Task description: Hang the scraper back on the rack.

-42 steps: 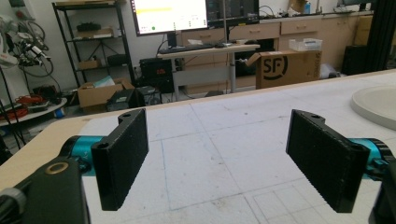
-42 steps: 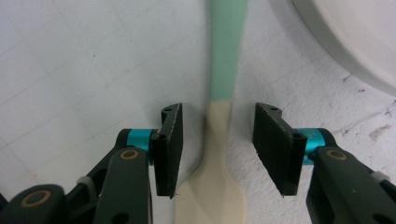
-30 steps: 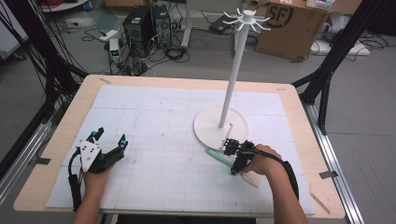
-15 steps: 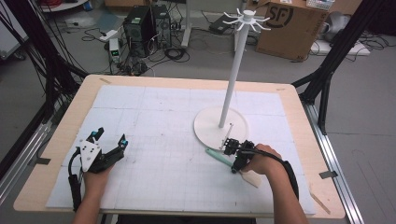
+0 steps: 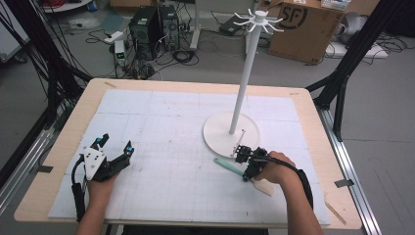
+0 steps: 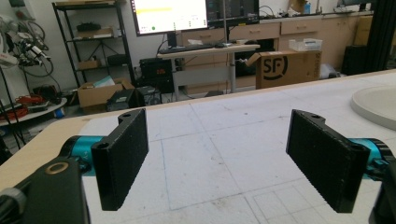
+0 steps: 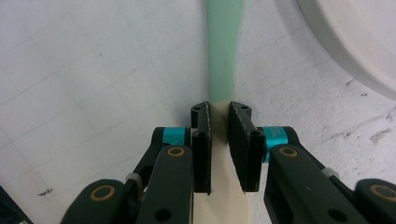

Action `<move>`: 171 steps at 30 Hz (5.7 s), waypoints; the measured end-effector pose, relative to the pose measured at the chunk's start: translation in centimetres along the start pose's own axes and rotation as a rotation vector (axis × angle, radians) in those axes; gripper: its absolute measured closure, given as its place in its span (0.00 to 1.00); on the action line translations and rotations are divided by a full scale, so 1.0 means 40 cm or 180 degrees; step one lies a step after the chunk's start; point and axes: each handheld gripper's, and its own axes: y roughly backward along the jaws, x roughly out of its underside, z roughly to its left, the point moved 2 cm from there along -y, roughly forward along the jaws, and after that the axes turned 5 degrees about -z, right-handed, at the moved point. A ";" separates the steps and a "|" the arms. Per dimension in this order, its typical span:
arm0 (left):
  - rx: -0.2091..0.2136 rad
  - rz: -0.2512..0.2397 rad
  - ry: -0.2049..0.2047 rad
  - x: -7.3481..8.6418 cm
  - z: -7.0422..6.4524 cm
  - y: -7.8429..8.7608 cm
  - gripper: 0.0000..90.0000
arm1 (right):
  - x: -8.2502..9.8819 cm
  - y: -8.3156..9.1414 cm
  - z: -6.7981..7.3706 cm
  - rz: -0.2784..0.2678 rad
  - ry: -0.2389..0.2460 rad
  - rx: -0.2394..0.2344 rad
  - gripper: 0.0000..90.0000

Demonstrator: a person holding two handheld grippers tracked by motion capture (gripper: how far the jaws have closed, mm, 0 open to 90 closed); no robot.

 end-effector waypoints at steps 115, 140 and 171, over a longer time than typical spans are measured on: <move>0.0005 0.0005 -0.0017 0.000 -0.001 0.001 0.24 | 0.184 0.133 0.018 -0.4053 -0.0043 0.0019 0.90; 0.0006 0.0007 -0.0023 0.000 0.000 0.001 0.24 | 0.246 0.150 0.006 -0.4607 -0.0877 0.0909 0.90; 0.0006 -0.0003 -0.0047 0.000 -0.003 0.001 0.24 | 0.270 0.169 -0.009 -0.4763 -0.1077 0.1034 0.90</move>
